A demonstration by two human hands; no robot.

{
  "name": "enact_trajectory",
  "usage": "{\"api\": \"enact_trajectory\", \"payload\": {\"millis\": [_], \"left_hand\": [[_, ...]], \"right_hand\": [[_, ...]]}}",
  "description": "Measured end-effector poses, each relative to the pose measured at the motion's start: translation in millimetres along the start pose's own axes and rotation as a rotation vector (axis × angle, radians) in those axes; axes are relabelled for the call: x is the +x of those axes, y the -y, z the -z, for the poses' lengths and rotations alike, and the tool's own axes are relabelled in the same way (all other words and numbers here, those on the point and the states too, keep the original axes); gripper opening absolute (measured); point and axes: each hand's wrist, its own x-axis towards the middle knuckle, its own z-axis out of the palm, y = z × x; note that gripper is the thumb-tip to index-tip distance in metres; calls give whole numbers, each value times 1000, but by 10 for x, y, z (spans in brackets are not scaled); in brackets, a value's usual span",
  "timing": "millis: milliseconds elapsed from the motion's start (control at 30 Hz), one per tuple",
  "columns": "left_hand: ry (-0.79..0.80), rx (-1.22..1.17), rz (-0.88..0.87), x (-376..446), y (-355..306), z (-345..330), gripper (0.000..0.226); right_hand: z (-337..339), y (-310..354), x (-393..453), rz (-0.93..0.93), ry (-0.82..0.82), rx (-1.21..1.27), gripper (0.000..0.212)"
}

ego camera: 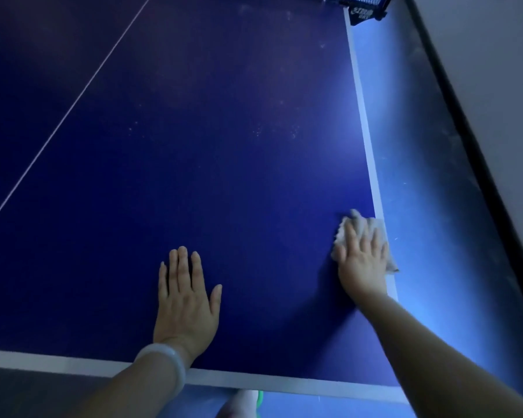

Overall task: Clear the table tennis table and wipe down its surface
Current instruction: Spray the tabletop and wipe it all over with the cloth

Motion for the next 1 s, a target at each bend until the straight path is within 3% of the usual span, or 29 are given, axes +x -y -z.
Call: {"api": "enact_trajectory", "payload": {"millis": [100, 167, 267, 333, 400, 500, 567, 633, 733, 800, 900, 1000], "left_hand": [[-11, -6, -1, -5, -3, 11, 76], [-10, -13, -3, -6, -9, 15, 77], [3, 1, 7, -3, -14, 18, 79], [9, 14, 12, -5, -15, 15, 77], [20, 12, 14, -5, -17, 19, 77], [46, 2, 12, -4, -14, 38, 79], [55, -5, 14, -7, -7, 42, 79], [51, -10, 12, -1, -7, 41, 78], [66, -32, 15, 3, 7, 20, 76], [65, -51, 5, 6, 11, 30, 76], [71, -110, -34, 3, 55, 66, 71], [94, -293, -152, 34, 323, 126, 62]], "right_hand": [[-53, 167, -282, -120, -12, 44, 58], [-160, 474, -670, 61, -19, 20, 59], [-254, 674, -1216, 497, 57, -1, 61], [-202, 456, -1258, 589, 102, -48, 59], [-157, 134, -1229, 433, 79, -111, 58], [-100, -96, -1243, -131, -17, -14, 61], [-125, 125, -1306, -320, -59, 62, 65], [-164, 522, -1408, -241, -70, 75, 64], [-295, 1112, -1600, 98, -12, 24, 61], [-346, 1278, -1637, 214, 14, 10, 61], [-316, 1153, -1575, 305, 51, -51, 60], [-242, 898, -1516, 135, 65, -65, 62]]}}
